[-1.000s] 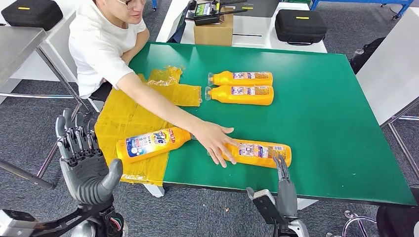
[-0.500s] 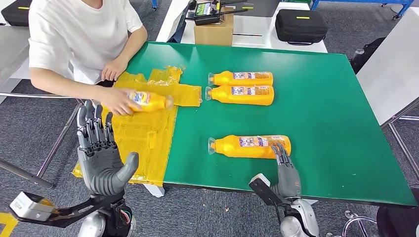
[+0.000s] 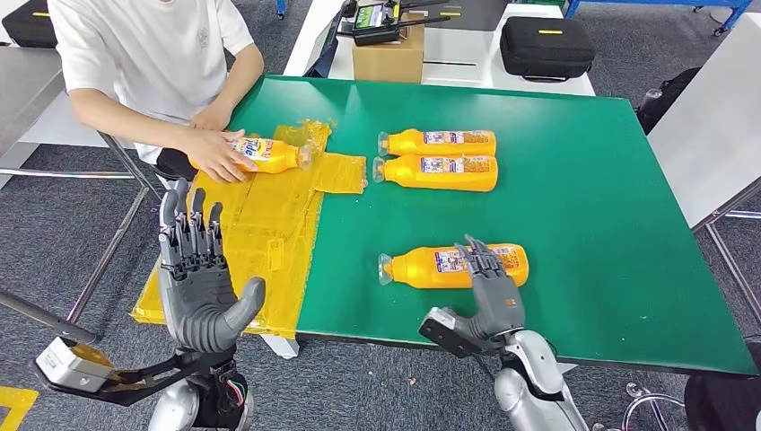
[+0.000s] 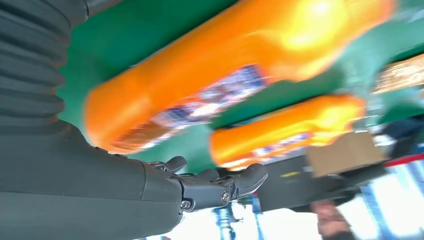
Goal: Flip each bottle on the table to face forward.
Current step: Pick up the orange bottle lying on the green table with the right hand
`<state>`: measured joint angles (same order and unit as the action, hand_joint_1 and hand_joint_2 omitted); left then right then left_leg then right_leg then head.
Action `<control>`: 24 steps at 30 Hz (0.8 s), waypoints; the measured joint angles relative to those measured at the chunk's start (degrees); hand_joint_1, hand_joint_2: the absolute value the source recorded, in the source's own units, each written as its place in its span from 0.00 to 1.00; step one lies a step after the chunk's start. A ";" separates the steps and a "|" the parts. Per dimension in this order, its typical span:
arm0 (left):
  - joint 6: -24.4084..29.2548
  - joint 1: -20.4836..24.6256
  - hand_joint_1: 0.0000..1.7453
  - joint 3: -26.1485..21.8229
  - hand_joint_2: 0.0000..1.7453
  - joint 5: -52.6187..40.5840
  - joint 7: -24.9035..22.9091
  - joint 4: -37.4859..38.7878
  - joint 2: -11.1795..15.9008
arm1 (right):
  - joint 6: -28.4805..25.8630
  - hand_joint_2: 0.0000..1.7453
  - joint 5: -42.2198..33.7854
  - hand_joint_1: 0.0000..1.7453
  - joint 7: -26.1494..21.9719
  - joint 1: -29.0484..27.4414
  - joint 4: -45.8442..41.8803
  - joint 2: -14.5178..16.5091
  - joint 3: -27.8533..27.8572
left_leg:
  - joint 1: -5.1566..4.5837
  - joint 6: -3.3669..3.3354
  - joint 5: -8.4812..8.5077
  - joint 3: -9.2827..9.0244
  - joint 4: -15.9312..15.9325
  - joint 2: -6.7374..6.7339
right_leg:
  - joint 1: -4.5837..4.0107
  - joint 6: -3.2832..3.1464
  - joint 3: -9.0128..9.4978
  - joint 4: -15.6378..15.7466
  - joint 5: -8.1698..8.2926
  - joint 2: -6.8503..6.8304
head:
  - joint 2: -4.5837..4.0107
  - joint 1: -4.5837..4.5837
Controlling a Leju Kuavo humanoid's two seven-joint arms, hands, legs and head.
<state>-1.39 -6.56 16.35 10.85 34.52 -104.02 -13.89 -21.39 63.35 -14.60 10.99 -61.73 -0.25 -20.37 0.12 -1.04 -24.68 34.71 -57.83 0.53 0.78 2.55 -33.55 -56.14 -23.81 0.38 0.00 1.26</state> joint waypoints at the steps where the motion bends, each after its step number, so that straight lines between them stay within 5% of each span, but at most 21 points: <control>1: -0.27 -0.03 0.00 0.00 1.00 -0.08 -0.03 0.00 -0.01 | 0.85 1.00 0.17 0.00 0.40 -0.41 -1.37 0.07 -1.35 | 0.00 0.01 -0.01 0.01 0.00 0.00 | 0.00 0.00 -0.01 0.00 0.00 0.00 | 0.00 0.00; 13: -1.23 -0.44 0.00 -0.07 1.00 -1.08 -0.05 -0.02 -0.03 | 5.72 1.00 0.40 0.00 2.63 -3.68 -9.81 -0.31 -12.33 | 0.00 0.02 -0.02 0.04 0.01 -0.01 | 0.01 -0.02 -0.04 0.01 -0.02 0.00 | 0.00 -0.01; 24: -2.34 -0.51 0.00 0.21 1.00 -0.98 -0.56 -0.02 -0.04 | 7.41 1.00 -1.22 0.00 9.52 -0.76 -5.04 -2.67 -9.01 | -0.01 0.01 -0.01 0.04 0.00 0.00 | 0.01 0.00 -0.03 0.01 0.00 0.00 | -0.01 0.00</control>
<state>-3.73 -7.06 16.56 9.87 33.97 -104.03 -13.93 -13.98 62.12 -5.08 10.22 -66.77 -2.91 -29.38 0.11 -1.03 -24.70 34.75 -57.83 0.53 0.80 2.55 -33.58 -56.13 -23.82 0.38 -0.01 1.26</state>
